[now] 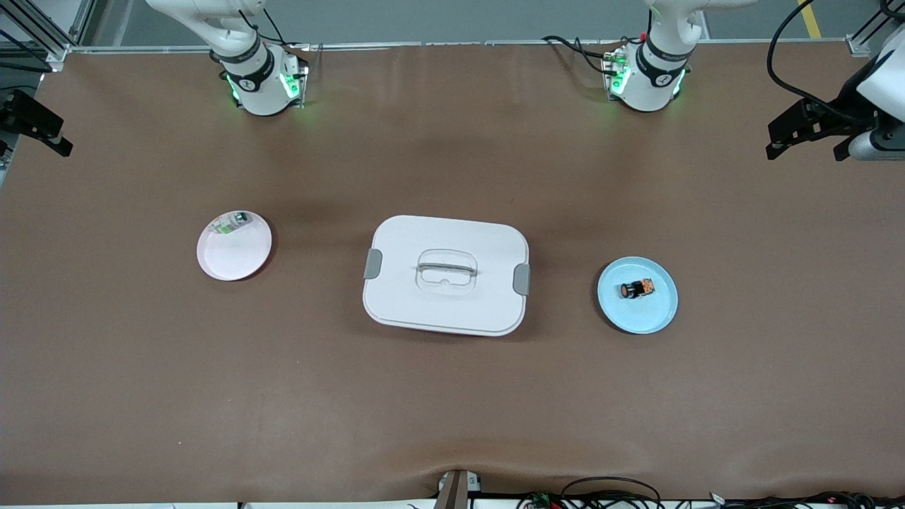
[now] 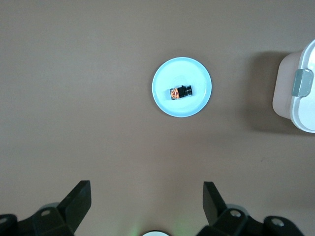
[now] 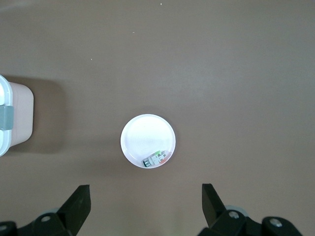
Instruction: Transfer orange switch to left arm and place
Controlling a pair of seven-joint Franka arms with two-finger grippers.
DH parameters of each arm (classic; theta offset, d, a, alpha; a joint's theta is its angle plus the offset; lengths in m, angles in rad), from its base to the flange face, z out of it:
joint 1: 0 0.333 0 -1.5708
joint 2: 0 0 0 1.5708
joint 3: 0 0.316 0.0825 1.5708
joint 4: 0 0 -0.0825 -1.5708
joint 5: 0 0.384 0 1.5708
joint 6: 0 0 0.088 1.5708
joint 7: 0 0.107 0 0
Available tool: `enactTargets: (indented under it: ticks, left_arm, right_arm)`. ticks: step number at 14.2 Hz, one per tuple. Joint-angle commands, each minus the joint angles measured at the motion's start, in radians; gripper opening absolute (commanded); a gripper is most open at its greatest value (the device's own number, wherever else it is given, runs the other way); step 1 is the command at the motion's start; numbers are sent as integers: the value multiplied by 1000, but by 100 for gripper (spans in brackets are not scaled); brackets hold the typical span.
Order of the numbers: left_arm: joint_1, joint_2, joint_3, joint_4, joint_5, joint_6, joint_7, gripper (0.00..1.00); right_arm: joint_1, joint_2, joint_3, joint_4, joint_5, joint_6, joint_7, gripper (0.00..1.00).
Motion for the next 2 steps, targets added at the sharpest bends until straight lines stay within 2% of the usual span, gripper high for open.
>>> enactTargets:
  ticks: [1,2]
  left_arm:
    - [-5,8,8,38,-8,-32,-5,100]
    - [-6,8,8,41,-8,-32,-5,100]
  right_arm:
    - [-14,9,9,24,-15,-18,-10,100]
    - [-14,9,9,24,-15,-18,-10,100]
